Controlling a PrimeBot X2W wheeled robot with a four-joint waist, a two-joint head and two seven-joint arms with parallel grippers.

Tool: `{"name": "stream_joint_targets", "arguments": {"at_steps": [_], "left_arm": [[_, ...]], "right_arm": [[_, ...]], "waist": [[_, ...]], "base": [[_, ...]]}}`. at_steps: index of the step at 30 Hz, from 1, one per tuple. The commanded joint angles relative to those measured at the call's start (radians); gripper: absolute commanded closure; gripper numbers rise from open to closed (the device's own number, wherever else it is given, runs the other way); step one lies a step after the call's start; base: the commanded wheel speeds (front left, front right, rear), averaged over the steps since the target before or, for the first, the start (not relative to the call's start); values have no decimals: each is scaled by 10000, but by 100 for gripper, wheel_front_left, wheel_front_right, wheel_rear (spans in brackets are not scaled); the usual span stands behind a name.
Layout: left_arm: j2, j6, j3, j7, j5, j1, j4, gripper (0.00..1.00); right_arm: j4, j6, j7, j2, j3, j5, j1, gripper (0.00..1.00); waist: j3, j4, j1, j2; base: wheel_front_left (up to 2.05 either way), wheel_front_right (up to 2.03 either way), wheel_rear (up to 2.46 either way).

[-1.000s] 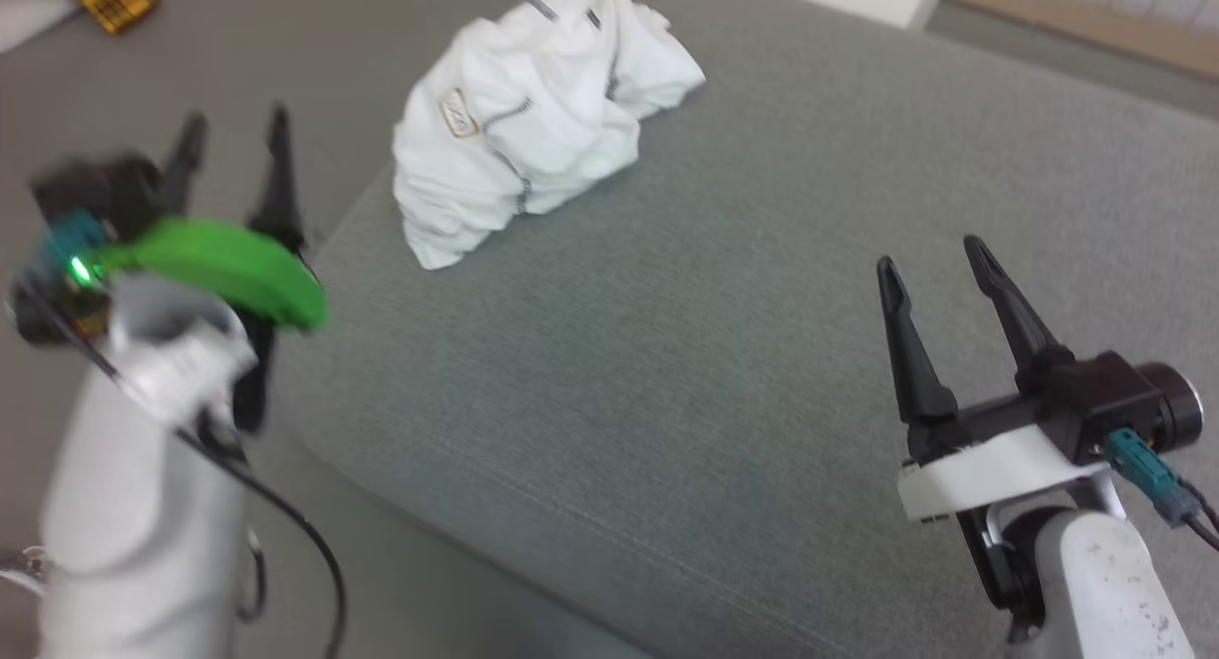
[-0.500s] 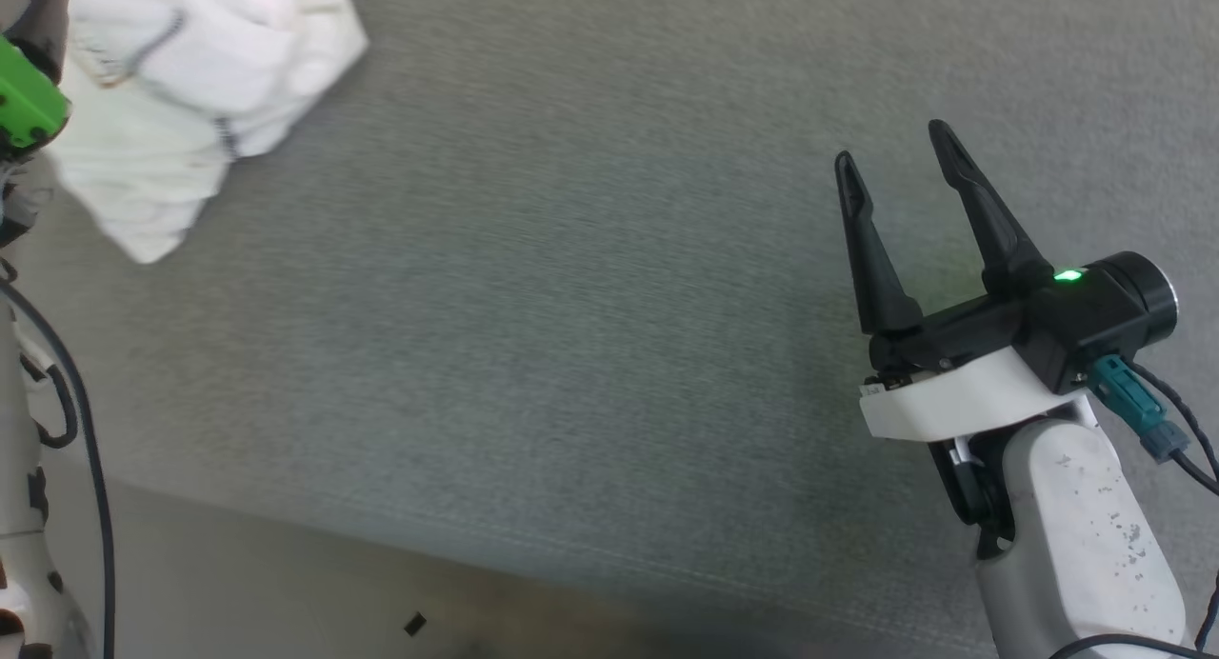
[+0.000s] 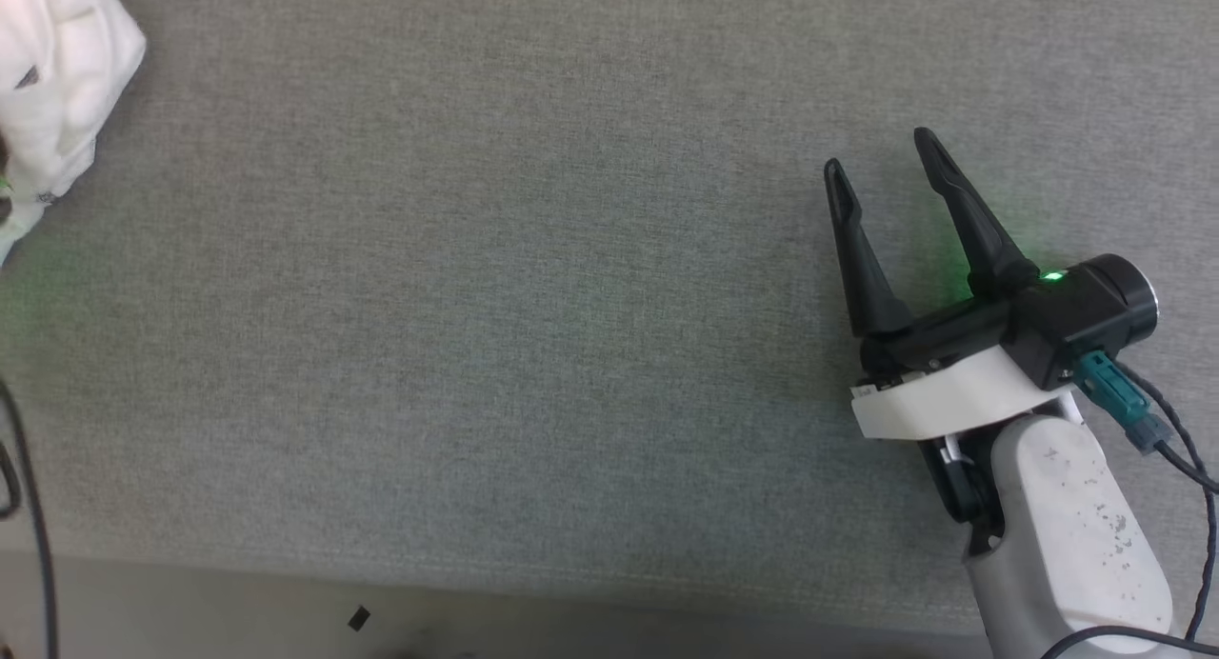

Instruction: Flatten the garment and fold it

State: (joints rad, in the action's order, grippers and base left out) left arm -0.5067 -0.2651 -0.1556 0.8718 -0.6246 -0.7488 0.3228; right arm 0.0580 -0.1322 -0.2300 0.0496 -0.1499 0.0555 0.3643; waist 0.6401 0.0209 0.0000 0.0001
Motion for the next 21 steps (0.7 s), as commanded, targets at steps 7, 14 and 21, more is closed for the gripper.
{"name": "stream_joint_targets", "arguments": {"at_steps": [7,14,21], "left_arm": [[-100,878,134,-4469,1353,-136,-144,100],[-62,1875,1170,-7818,2490,-1477,-50,100],[826,2796,2554,-8523,2716,-2952,-111,100]], "right_arm": [[435,15,-151,6,181,66,-356,0],[701,15,-162,6,526,329,-1291,0],[601,15,-56,6,834,554,-2130,0]], "waist": [[-1959,404,0,-1],[-4042,438,0,-1],[-5472,47,0,-1]], "base": [[0,0,0],[0,0,0],[0,0,0]]}}
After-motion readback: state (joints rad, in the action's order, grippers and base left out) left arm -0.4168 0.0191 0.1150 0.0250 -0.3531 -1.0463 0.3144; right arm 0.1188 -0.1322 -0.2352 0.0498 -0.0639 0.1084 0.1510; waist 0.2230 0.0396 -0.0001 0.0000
